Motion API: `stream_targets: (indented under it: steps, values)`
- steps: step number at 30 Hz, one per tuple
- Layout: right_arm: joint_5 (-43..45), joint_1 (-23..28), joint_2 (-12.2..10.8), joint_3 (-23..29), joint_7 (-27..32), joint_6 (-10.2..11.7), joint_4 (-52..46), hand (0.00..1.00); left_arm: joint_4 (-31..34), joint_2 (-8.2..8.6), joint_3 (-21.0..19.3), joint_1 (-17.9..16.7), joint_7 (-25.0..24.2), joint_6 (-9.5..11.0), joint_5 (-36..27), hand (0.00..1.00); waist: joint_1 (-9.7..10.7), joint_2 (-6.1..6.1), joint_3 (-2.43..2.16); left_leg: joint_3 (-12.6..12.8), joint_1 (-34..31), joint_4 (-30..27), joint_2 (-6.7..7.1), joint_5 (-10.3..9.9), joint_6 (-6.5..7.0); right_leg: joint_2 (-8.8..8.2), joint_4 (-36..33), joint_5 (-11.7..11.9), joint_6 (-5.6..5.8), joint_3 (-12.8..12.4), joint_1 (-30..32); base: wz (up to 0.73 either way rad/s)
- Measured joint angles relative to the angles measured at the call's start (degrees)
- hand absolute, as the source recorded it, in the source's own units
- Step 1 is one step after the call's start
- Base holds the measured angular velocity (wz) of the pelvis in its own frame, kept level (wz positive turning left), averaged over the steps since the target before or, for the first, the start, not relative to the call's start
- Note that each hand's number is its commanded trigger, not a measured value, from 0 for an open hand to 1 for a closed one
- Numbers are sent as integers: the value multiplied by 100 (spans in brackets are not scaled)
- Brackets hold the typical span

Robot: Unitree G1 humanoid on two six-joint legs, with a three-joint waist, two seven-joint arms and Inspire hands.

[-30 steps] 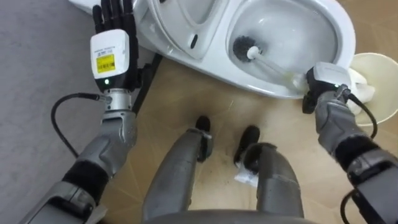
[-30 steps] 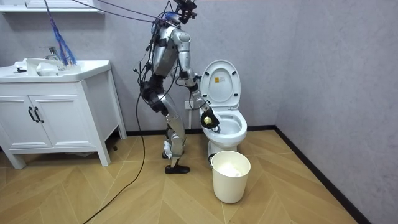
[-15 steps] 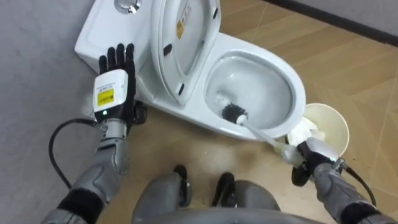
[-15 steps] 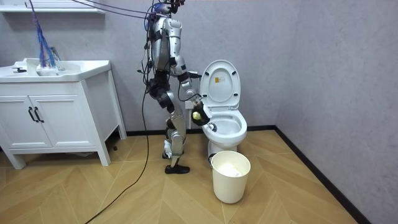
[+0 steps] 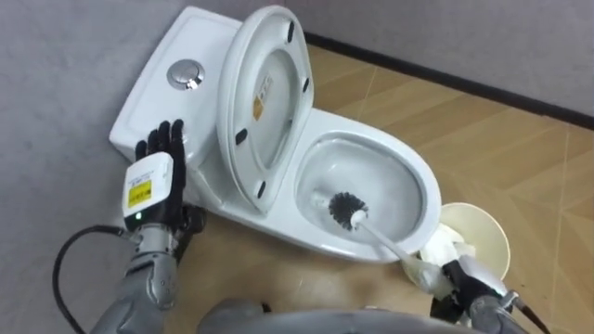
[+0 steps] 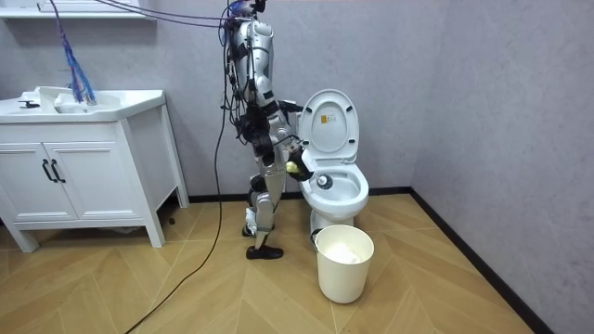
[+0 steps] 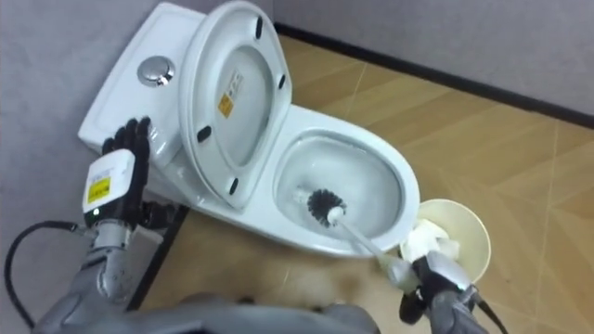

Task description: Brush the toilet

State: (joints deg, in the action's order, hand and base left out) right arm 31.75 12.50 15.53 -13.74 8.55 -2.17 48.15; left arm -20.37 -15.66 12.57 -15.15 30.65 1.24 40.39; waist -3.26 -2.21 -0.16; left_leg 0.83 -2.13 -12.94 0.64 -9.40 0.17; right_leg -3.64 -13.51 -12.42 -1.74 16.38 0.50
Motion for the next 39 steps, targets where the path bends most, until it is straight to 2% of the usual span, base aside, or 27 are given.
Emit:
stream_targets:
  steps: [3, 6, 7, 9, 11, 13, 15, 16, 17, 21, 24, 27, 29, 30, 34, 36, 39]
  values:
    - [-275, 27, -2, 167, -1, 155, 11, 100, 6, 134, -342, -134, 14, 225, -451, 0, -31, 37, 11, -5, 234, 130, 3, -1, 0, 31, 151, -13, 26, -64, -204, -5]
    - [-878, 55, -19, 392, 30, 335, 143, 100, 4, 170, -584, -347, 29, 448, -1203, 0, -21, 51, 32, -6, 466, 281, -1, -1, 0, 59, 289, 0, 43, -75, -424, -2]
    - [-1081, 43, -53, 479, 49, 428, 286, 100, 1, 183, -699, -459, 34, 578, -1643, 0, -23, 25, 43, -6, 535, 323, -1, -1, 0, 65, 293, 0, 43, -88, -471, -4]
    - [-1318, 51, -145, 692, 58, 492, 441, 100, -1, 211, -884, -571, 34, 689, -2298, 0, -25, 6, 55, 2, 579, 356, -2, -1, 0, 74, 321, -1, 44, -98, -505, -2]
    - [-1752, 102, -218, 880, 73, 603, 634, 100, -239, 254, -1088, -673, 36, 895, -2963, 0, -59, 0, 63, 36, 668, 391, -5, -1, 0, 88, 374, 2, 47, -169, -580, -12]
    - [-2085, 134, -223, 885, 86, 672, 738, 100, -454, 275, -1141, -788, 5, 952, -3463, 0, -54, -3, 67, 34, 774, 418, -2, -2, 0, 88, 377, 4, 49, -235, -662, -20]
    - [-2426, 160, -250, 935, 91, 700, 774, 100, -777, 368, -1195, -768, -94, 1020, -4050, 0, -48, -2, 66, 50, 787, 426, 0, -3, 0, 87, 377, 4, 49, -252, -668, -11]
    - [-2575, 171, -339, 1088, 98, 713, 775, 100, -1022, 446, -1260, -719, -177, 1046, -4369, 0, -47, -2, 67, 61, 789, 433, -7, -3, 0, 94, 374, 5, 48, -286, -648, -11]
    - [-2725, 171, -443, 1238, 126, 740, 810, 100, -1323, 481, -1317, -675, -299, 1051, -4651, 0, -40, -13, 64, 56, 797, 433, -11, -3, 0, 101, 378, 6, 47, -305, -649, -12]
    - [-3060, 209, -643, 1669, 163, 866, 985, 100, -1782, 636, -1632, -660, -646, 1051, -5236, 0, -1, -23, 61, 89, 846, 433, -22, -27, -26, 117, 388, 5, 47, -382, -658, -10]
    - [-3298, 279, -656, 1883, 309, 868, 999, 100, -2078, 739, -1813, -692, -872, 1047, -5369, 0, 6, -14, 64, 201, 894, 432, -28, -48, -26, 119, 378, 5, 49, -483, -659, -17]
    - [-3434, 339, -664, 2027, 412, 868, 1035, 100, -2506, 742, -1888, -635, -1137, 1016, -5446, 0, 50, -3, 61, 229, 922, 431, -41, -77, -23, 132, 367, 5, 50, -525, -660, -9]
    - [-3554, 306, -670, 2085, 486, 835, 1212, 100, -2906, 749, -1925, -528, -1312, 895, -5434, 0, 114, 69, 55, 234, 955, 430, -104, -186, -29, 202, 354, 6, 49, -569, -662, -6]
    - [-3571, 314, -672, 2092, 504, 833, 1219, 100, -2988, 749, -1928, -508, -1361, 848, -5419, 0, 131, 107, 33, 238, 961, 430, -107, -189, -31, 205, 350, 6, 49, -583, -662, -13]
    - [-3623, 334, -675, 2138, 568, 806, 1274, 100, -3302, 751, -1926, -477, -1591, 557, -5353, 0, 177, 135, 38, 380, 1041, 433, -117, -192, -30, 215, 282, 11, 51, -740, -648, -19]
    - [-3659, 310, -674, 2151, 573, 748, 1315, 100, -3359, 751, -1913, -464, -1656, 490, -5352, 0, 212, 155, 47, 387, 1054, 433, -127, -216, -23, 228, 277, 13, 54, -766, -651, -6]
    - [-3726, 258, -675, 2183, 630, 696, 1421, 100, -3442, 738, -1922, -440, -1726, 362, -5144, 0, 266, 247, 48, 403, 1073, 433, -170, -311, -16, 289, 265, 27, 64, -827, -648, -6]
